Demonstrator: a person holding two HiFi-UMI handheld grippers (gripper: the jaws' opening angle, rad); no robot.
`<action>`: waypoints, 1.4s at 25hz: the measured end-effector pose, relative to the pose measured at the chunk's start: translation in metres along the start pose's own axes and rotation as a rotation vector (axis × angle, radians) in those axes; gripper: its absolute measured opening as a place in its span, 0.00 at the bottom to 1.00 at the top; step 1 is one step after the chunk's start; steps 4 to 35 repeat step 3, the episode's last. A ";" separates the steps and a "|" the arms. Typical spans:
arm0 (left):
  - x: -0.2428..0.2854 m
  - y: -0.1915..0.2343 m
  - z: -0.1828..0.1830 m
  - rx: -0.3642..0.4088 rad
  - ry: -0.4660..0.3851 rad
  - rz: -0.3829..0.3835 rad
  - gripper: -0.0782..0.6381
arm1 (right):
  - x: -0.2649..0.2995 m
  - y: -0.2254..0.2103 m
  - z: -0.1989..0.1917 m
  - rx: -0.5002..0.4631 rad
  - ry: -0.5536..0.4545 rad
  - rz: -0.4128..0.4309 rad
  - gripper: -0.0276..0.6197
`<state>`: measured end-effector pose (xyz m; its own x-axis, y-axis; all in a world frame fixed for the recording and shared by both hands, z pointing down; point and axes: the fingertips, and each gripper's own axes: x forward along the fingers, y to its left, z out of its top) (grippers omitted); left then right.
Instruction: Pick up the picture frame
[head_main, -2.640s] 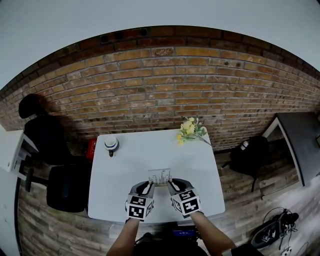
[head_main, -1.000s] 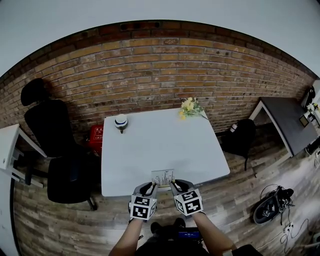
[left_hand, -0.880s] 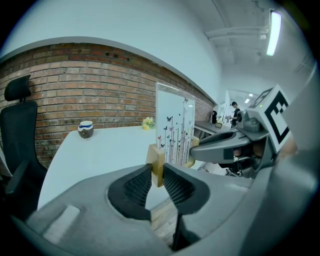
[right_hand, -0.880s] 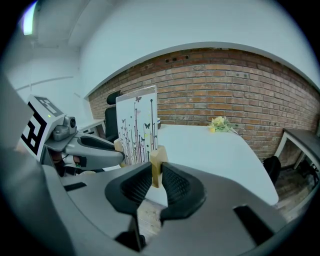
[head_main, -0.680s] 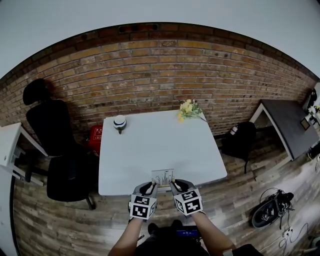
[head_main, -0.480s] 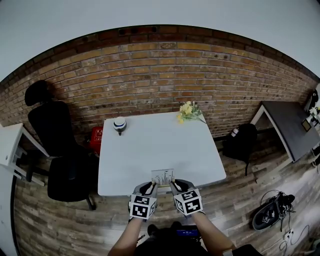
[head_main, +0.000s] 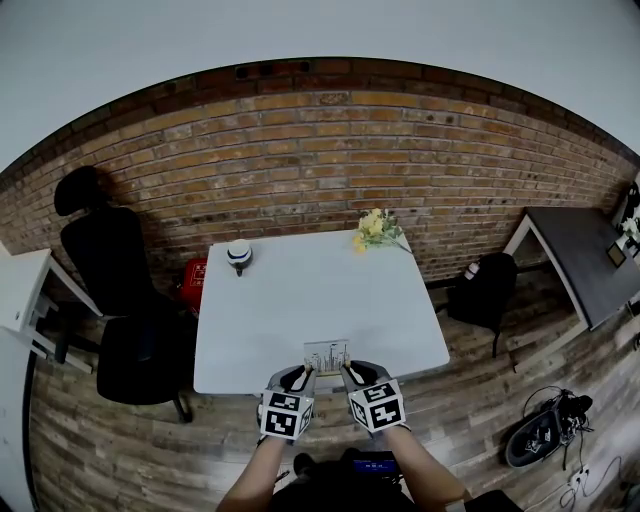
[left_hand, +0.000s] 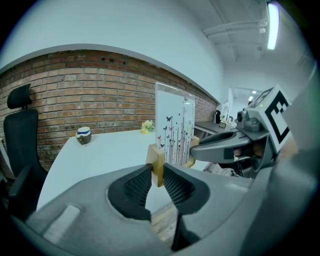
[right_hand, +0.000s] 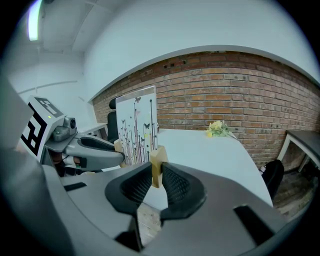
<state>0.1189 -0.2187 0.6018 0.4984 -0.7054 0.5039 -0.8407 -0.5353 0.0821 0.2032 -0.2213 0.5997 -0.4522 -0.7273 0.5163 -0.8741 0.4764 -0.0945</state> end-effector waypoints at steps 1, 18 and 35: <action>0.000 -0.001 0.001 -0.001 0.000 0.002 0.22 | -0.001 -0.001 0.000 -0.001 -0.001 0.001 0.15; 0.000 -0.002 0.002 -0.002 -0.001 0.005 0.22 | -0.002 -0.002 0.001 -0.002 -0.002 0.002 0.15; 0.000 -0.002 0.002 -0.002 -0.001 0.005 0.22 | -0.002 -0.002 0.001 -0.002 -0.002 0.002 0.15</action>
